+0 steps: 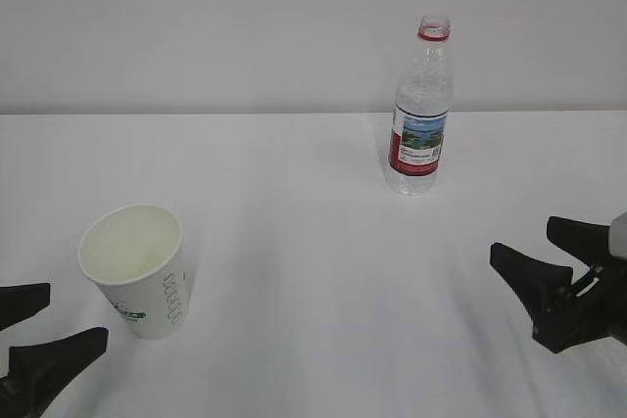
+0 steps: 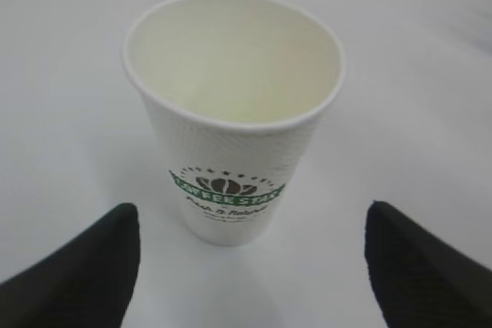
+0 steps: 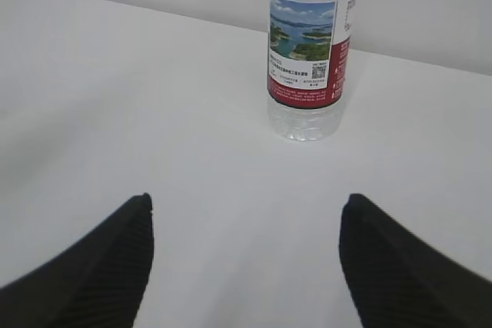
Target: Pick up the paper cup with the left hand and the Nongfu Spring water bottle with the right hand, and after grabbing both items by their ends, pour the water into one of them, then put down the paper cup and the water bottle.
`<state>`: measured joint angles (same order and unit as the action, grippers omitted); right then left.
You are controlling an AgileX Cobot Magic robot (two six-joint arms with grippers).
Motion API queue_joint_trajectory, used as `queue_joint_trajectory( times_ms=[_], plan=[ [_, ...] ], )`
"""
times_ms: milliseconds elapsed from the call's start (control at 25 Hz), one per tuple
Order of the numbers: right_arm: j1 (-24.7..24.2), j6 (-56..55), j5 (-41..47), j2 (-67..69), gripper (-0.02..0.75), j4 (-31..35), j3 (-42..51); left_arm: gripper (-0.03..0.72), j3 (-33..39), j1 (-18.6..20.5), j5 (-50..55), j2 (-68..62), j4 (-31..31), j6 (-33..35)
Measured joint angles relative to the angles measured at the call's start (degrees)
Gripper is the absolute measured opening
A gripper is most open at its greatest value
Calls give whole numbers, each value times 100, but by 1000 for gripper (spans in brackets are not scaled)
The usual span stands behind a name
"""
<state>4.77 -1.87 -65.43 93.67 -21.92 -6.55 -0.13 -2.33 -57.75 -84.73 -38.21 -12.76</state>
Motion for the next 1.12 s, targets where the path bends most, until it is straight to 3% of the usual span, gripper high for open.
queue_joint_trajectory(
  times_ms=[320, 680, 1120],
  plan=[
    [0, 4, 0, 0, 568, -10, 0, 690, -25, 0, -703, -885, 318, 524],
    [0, 4, -4, 0, 568, -10, 0, 690, -388, 0, -797, -1984, 368, 871],
    [0, 15, -14, 0, 568, -10, 0, 690, -696, 0, -825, -2175, 341, 1074]
  ],
)
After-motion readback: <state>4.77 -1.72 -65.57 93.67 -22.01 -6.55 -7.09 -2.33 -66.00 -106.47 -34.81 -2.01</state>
